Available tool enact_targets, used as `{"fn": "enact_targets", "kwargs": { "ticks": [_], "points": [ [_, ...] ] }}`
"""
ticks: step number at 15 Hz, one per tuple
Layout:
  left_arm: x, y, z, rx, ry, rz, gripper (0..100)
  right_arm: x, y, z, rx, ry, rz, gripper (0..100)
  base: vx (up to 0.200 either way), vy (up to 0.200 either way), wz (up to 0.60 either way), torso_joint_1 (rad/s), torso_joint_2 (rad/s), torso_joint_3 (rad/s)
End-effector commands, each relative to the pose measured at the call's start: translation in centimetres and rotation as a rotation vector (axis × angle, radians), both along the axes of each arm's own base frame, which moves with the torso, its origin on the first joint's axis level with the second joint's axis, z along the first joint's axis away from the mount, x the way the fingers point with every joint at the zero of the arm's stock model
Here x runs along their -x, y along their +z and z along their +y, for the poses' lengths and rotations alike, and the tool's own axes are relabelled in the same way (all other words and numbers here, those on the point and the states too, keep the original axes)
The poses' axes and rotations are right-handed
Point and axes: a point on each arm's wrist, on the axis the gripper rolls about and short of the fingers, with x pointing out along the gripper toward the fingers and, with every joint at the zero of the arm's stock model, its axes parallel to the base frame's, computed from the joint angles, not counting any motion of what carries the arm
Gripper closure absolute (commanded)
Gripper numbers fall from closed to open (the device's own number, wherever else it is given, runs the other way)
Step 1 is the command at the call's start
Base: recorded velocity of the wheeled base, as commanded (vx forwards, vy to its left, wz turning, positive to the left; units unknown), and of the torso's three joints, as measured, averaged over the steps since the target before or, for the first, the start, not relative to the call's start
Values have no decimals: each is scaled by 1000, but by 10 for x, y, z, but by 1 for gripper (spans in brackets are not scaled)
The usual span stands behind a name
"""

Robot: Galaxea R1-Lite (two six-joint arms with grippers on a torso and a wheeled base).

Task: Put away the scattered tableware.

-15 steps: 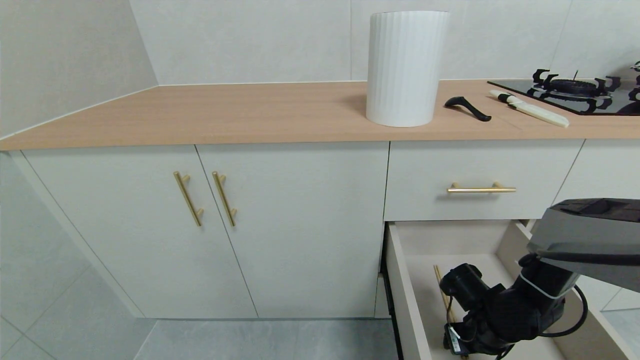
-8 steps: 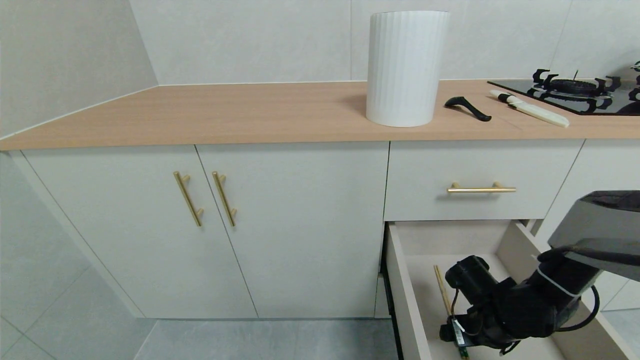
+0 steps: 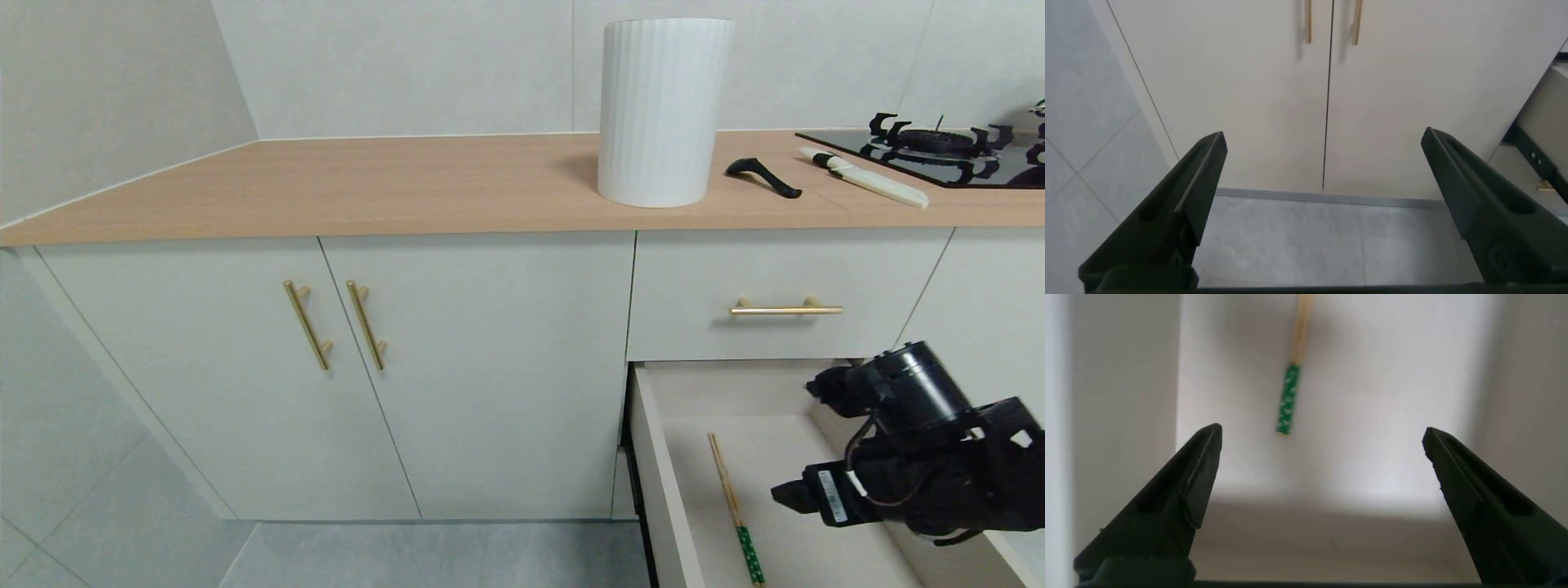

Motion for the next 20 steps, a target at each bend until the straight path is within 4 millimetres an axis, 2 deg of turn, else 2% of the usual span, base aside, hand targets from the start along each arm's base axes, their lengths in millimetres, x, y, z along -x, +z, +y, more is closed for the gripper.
{"fn": "enact_targets", "kwargs": {
  "ticks": [1, 3, 6, 12, 20],
  "points": [
    [0, 0, 0, 0, 0, 0, 0, 28, 60, -23, -79, 5, -191, 0, 0, 0, 0, 0, 0, 0],
    [0, 0, 0, 0, 0, 0, 0, 40, 74, -35, -67, 41, -240, 0, 0, 0, 0, 0, 0, 0],
    [0, 0, 0, 0, 0, 0, 0, 47, 80, -37, -98, 63, -265, 0, 0, 0, 0, 5, -130, -130],
    [0, 0, 0, 0, 0, 0, 0, 47, 79, -37, -93, 68, -262, 0, 0, 0, 0, 64, -400, -341],
    [0, 0, 0, 0, 0, 0, 0, 46, 77, -37, -90, 68, -252, 0, 0, 0, 0, 151, -466, -320]
  ]
}}
